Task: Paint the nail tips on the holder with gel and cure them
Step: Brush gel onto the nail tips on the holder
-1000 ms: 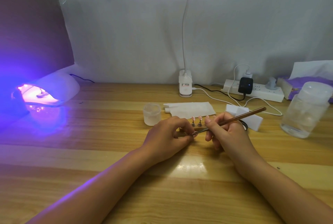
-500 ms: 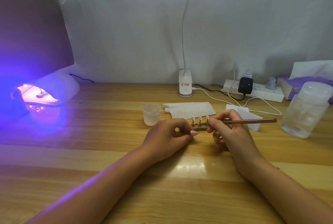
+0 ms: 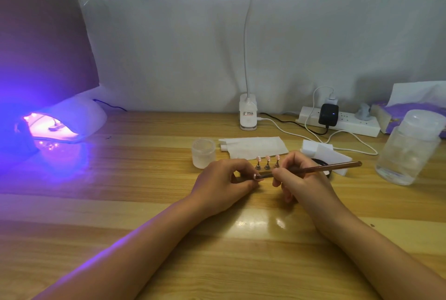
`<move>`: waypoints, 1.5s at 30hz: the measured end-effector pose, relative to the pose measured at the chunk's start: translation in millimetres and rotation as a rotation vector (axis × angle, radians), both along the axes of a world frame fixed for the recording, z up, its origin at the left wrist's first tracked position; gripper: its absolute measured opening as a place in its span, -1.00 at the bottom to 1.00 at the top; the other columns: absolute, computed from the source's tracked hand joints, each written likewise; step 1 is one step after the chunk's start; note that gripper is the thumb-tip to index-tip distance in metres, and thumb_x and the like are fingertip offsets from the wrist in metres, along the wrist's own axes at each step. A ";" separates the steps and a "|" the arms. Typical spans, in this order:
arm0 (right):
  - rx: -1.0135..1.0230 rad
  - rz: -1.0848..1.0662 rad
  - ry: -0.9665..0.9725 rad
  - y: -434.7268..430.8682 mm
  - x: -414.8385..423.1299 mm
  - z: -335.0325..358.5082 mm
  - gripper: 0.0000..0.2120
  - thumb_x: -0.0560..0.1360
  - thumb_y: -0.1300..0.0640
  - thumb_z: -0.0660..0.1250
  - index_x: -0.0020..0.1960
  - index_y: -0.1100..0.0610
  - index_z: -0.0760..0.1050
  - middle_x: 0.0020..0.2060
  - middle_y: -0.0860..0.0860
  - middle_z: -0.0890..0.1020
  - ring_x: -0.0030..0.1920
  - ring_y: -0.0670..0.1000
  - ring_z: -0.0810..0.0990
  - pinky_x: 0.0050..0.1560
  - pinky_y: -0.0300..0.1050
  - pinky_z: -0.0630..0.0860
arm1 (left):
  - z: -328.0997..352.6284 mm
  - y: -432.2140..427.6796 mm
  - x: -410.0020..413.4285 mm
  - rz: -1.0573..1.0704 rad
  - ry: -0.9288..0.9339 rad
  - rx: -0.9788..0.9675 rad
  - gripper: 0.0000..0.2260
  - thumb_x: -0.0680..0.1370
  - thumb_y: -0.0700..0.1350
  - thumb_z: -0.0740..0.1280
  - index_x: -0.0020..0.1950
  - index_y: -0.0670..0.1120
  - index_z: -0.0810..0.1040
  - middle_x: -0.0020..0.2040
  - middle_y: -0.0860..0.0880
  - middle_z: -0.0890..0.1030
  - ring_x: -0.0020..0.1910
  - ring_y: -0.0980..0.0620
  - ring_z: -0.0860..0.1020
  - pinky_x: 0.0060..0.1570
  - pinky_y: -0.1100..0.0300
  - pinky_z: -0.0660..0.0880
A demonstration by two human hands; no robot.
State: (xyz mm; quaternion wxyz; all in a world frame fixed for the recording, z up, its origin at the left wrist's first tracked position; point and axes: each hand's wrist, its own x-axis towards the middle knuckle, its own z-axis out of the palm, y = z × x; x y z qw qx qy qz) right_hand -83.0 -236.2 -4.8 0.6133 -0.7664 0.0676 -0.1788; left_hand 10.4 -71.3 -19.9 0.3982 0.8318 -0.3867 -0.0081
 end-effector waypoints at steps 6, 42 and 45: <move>-0.031 -0.076 0.012 -0.1 1.6 -0.1 -0.93 0.50 0.25 0.34 -0.14 0.22 0.46 -0.46 -0.01 0.54 -0.49 -0.10 0.46 -0.42 -0.13 0.43 | 0.2 0.2 -0.4 0.004 0.007 -0.018 -0.90 0.51 -0.01 0.46 0.02 0.07 0.68 -0.04 0.12 0.67 -0.29 0.21 0.47 -0.16 0.05 0.52; 0.029 0.009 0.009 1.6 -1.3 3.4 -0.90 0.52 0.23 0.36 -0.15 0.17 0.46 -0.43 0.01 0.63 -0.50 -0.10 0.46 -0.49 -0.28 0.39 | -0.3 -1.1 -1.2 -0.006 0.031 -0.072 -0.96 0.49 -0.06 0.48 -0.10 0.05 0.66 -0.31 0.20 0.57 -0.43 0.28 0.44 -0.33 0.28 0.30; -0.016 -0.017 0.027 1.1 -0.1 2.4 -0.90 0.50 0.25 0.36 -0.16 0.17 0.46 -0.47 -0.02 0.58 -0.49 -0.12 0.46 -0.47 -0.26 0.40 | -0.2 -1.0 -0.9 -0.010 0.033 -0.063 -0.93 0.49 -0.06 0.48 -0.12 0.10 0.64 -0.28 0.19 0.58 -0.43 0.26 0.44 -0.32 0.27 0.32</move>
